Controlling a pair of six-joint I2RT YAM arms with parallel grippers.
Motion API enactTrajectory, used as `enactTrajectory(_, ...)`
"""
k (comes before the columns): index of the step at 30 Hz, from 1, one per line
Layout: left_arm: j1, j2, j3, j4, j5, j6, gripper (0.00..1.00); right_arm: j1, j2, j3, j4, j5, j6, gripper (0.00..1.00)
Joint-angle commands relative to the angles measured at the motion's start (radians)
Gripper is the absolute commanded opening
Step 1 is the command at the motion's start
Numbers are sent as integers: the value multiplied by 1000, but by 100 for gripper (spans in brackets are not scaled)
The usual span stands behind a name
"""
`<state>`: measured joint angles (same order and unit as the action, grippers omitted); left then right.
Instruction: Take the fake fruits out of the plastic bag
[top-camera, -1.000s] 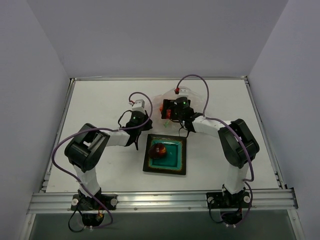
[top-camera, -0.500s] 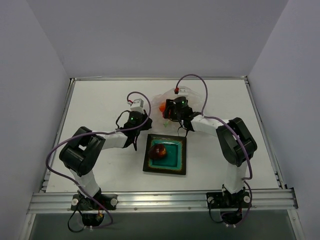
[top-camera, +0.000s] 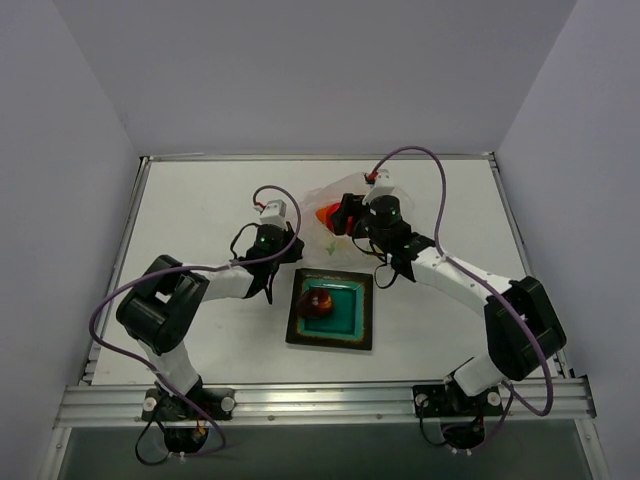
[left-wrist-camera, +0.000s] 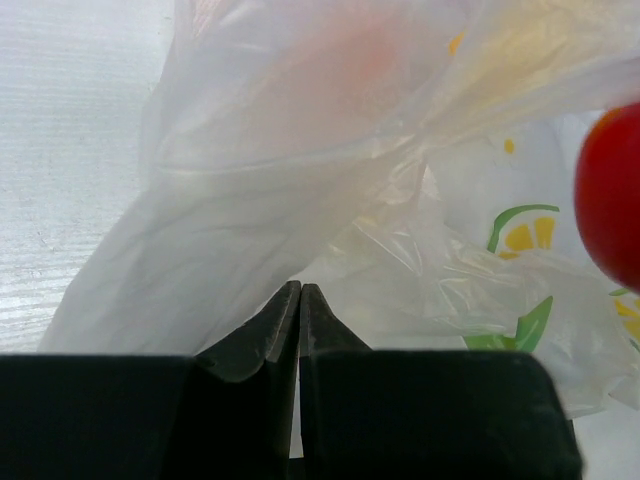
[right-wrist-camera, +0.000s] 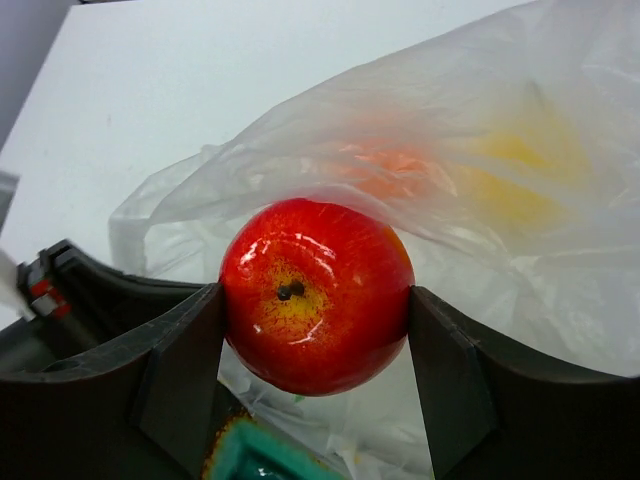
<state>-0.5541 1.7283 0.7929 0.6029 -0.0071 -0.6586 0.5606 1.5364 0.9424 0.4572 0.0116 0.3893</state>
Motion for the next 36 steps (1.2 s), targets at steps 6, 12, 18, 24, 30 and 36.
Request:
enactTrajectory(6, -7, -50, 14, 32, -1, -3, 2, 79, -276, -197, -35, -44, -1, 44)
enactTrajectory(12, -15, -70, 14, 23, -14, 10, 2, 179, -466, -387, -150, 74, 39, 44)
enactTrajectory(18, -27, -90, 15, 9, -28, 25, 2, 231, -536, -496, -187, 120, 120, 45)
enactTrajectory(24, -38, -95, 20, -3, -44, 42, 5, 248, -484, -511, -187, 134, 137, 46)
enactTrajectory(30, -47, -96, 31, -18, -57, 60, 33, 252, -458, -478, -190, 110, 122, 77)
enactTrajectory(36, -63, -108, 54, -55, -86, 82, 54, 251, -492, -389, -241, 122, 79, 82)
